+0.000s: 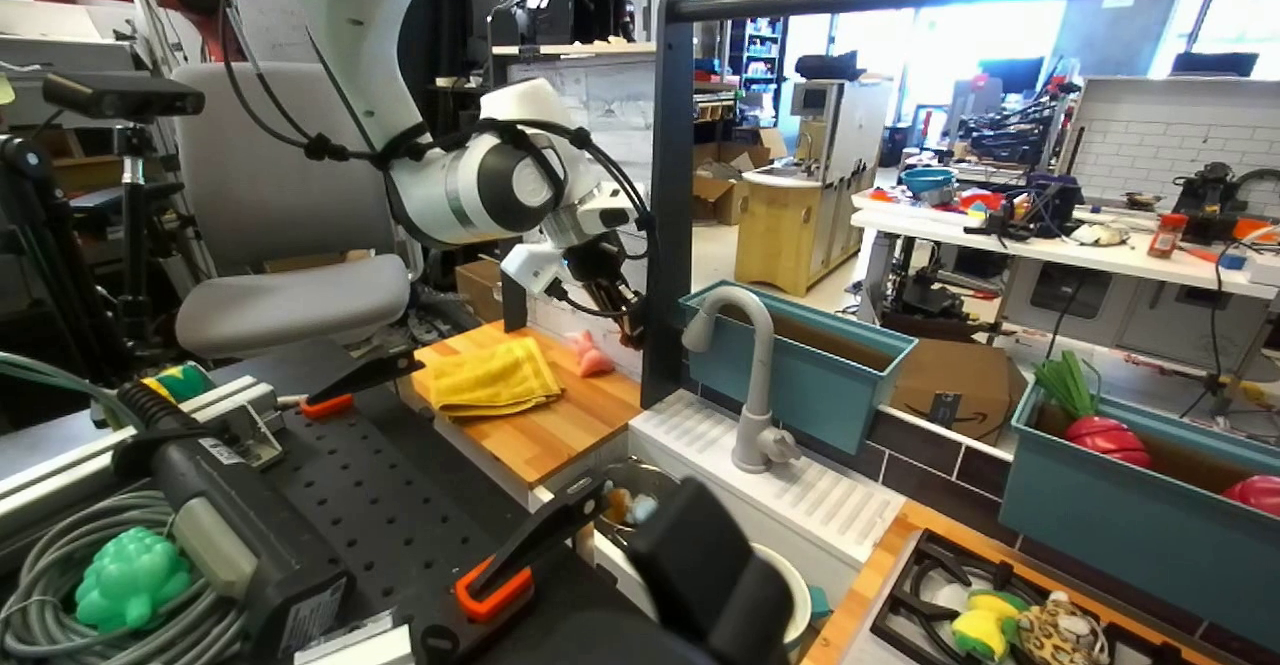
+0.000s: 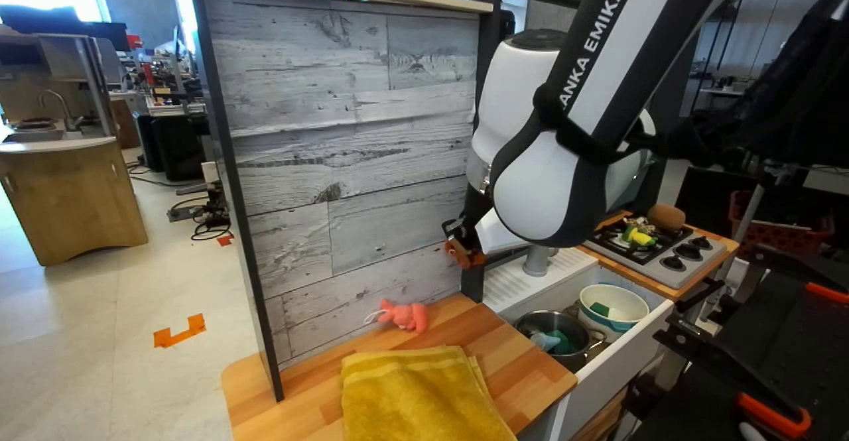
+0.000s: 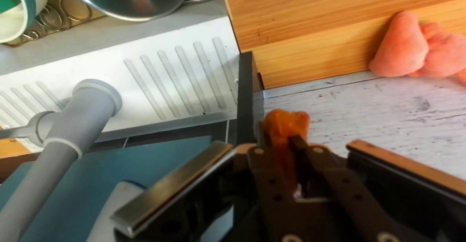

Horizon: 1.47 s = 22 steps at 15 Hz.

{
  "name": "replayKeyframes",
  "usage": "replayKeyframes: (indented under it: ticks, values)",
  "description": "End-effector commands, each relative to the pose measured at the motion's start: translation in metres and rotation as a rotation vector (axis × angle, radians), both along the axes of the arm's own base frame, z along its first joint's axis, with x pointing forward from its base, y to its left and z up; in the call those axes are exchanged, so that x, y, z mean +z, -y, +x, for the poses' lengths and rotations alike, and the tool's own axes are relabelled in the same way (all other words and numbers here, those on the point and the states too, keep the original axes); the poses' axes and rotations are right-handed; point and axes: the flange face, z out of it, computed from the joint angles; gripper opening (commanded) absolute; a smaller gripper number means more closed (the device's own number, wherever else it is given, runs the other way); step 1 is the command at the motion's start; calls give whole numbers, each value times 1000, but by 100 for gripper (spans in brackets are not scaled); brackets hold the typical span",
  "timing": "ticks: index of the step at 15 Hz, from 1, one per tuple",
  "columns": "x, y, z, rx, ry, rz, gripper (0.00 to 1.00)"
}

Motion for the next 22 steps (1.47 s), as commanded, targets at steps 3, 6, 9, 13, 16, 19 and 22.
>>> replayKeyframes:
  ticks: [3, 6, 9, 13, 16, 19, 22]
  values:
    - [-11, 14, -28, -80, -147, -114, 3]
    - [-20, 21, -59, -106, -304, -188, 3]
    - [-33, 45, -76, -118, -483, -256, 3]
    - [-59, 62, -95, -142, -580, -224, 3]
    - [-63, 70, -90, -150, -516, -107, 3]
    - [-62, 84, -81, -137, -432, -55, 3]
    - [-50, 104, -76, -111, -399, -50, 3]
